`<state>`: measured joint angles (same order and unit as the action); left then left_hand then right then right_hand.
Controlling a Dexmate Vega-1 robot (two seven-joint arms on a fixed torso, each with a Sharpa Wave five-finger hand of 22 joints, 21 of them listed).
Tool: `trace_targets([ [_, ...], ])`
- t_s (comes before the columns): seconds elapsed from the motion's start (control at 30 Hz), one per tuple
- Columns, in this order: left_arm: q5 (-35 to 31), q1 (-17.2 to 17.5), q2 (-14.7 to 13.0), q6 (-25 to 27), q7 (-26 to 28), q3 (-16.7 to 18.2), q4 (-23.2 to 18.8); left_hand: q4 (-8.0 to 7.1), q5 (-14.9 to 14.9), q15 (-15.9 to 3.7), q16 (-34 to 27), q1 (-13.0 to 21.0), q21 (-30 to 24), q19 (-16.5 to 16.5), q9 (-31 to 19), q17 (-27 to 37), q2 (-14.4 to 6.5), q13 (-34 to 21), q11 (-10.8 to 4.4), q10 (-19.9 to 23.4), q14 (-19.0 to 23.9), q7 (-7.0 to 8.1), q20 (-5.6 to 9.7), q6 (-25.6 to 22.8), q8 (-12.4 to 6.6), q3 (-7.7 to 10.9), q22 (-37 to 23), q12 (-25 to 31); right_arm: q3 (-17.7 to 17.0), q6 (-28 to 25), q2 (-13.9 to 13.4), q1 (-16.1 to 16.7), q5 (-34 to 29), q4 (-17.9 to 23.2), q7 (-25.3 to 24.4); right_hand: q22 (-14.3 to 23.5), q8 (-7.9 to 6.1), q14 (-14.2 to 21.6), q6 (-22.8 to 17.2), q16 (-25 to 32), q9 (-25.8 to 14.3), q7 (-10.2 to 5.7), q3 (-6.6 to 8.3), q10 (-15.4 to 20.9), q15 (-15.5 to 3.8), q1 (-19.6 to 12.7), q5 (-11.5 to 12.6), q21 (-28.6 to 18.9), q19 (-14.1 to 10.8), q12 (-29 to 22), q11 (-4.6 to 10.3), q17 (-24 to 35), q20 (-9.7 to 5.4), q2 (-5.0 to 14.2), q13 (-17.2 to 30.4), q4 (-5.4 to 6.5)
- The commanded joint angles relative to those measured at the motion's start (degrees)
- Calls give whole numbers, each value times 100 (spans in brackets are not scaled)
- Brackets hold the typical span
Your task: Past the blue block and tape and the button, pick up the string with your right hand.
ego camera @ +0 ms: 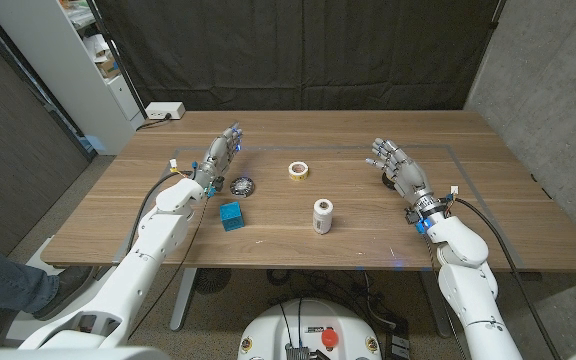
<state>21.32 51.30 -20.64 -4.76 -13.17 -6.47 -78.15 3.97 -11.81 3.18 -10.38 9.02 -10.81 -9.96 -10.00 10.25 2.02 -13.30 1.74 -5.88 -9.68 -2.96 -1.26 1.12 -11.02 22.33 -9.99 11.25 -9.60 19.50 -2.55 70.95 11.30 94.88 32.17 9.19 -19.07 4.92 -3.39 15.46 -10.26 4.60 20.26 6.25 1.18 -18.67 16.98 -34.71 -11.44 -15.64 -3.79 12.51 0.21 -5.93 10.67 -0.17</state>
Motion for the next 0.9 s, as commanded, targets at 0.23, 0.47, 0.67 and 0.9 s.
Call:
trace_targets([
  [0.23, -6, 8, 11, -46, 7, -22, 44, 62, 28, -10, -30, 60, -27, -134, -17, 12, -2, 19, -12, -18, -64, -6, -45, -42, 4, 11, -30, 34, 31, 221, 12, 298, 54, 171, 113, 13, 85, 407, -111, 120, -38, -12, -26, 199, -49, -19, 48, 128, -161, 46, -19, -15, 109, -18, 10, -21],
  [0.47, -17, 18, 10, -26, 18, -46, 21, 70, 31, -9, -29, 65, -25, -145, -17, 12, -4, 33, -10, -14, -68, 4, -53, -58, 1, 9, -30, 37, 47, 348, -6, 370, 26, 172, 155, 13, 105, 347, -142, 81, -40, -40, -19, 205, -34, -51, 55, 173, -175, 70, -2, -25, 108, -5, 13, -43],
  [0.67, -13, 30, 14, -40, 22, -52, 15, 76, 33, -8, -30, 70, -26, -148, -18, 12, -7, 45, -4, -27, -67, 10, -58, -64, 1, 8, -31, 33, 74, 424, -15, 444, -57, 220, 141, 14, 141, 236, -151, 17, -43, -71, -15, 173, -24, -98, 61, 248, -140, 112, -12, -40, 133, -3, 17, -80],
  [0.9, 6, 51, 22, -34, 29, -44, 24, 85, 37, -8, -24, 75, -27, -154, -18, 12, -9, 61, 1, -35, -82, 1, -57, -68, 4, 6, -31, 32, 134, 664, -33, 486, -305, 196, 69, 15, 186, 193, -129, -22, -46, -103, -11, 128, 2, -159, 68, 309, -132, 156, -20, -55, 148, -15, 20, -129],
])
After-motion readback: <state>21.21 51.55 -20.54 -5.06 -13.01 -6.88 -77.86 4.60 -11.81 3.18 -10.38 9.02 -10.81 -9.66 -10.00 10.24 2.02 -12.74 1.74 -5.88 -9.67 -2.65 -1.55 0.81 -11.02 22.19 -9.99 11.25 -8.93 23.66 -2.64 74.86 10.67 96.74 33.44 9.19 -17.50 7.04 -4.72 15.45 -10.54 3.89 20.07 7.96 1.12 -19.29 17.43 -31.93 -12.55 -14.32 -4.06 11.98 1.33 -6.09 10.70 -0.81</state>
